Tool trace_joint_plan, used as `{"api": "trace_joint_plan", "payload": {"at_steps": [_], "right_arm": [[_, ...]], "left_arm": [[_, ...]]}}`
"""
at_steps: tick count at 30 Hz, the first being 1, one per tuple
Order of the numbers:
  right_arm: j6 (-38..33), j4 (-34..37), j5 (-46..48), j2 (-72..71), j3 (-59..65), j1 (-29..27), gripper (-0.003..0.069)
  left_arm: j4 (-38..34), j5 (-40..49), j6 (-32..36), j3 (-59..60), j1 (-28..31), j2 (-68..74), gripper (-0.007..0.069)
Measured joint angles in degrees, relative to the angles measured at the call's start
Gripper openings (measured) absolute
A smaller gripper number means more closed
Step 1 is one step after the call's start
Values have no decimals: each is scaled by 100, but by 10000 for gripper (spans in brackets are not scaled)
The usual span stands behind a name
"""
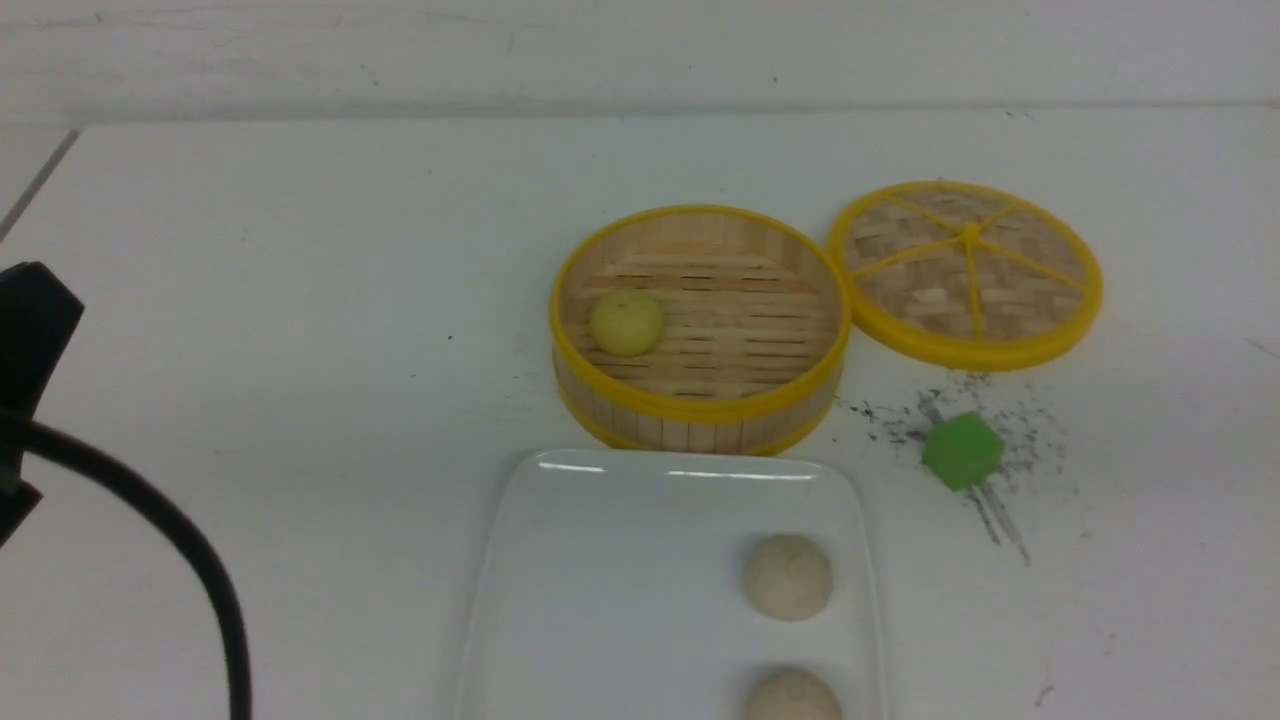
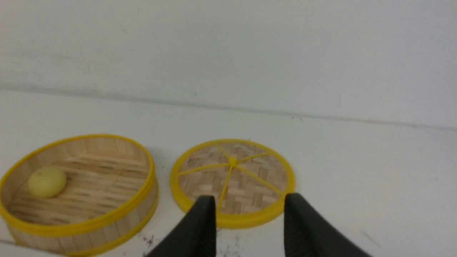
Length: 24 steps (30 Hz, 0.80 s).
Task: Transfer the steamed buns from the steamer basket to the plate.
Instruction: Use the left arm to grab the steamed stuffed bun that is closest to it
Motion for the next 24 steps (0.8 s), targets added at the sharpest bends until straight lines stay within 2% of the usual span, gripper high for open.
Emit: {"api": "trace_joint_plan", "payload": {"at_steps": [2,7,11,17,24], "right_arm": [[-537,434,33,-90,95,0,284],[-2518,2006,177,-160,277,0,284],[-3257,2689,188,-160,277,0,284],[-3394,2556,510,-160,295,0,284],[-2968,2127,651,-160,379,0,284]], "left_arm": [[-5,6,0,0,0,0,251],[-5,6,0,0,0,0,251],[-5,0,0,0,0,0,251],[-5,-39,0,0,0,0,251],[-5,-84,0,0,0,0,251]]}}
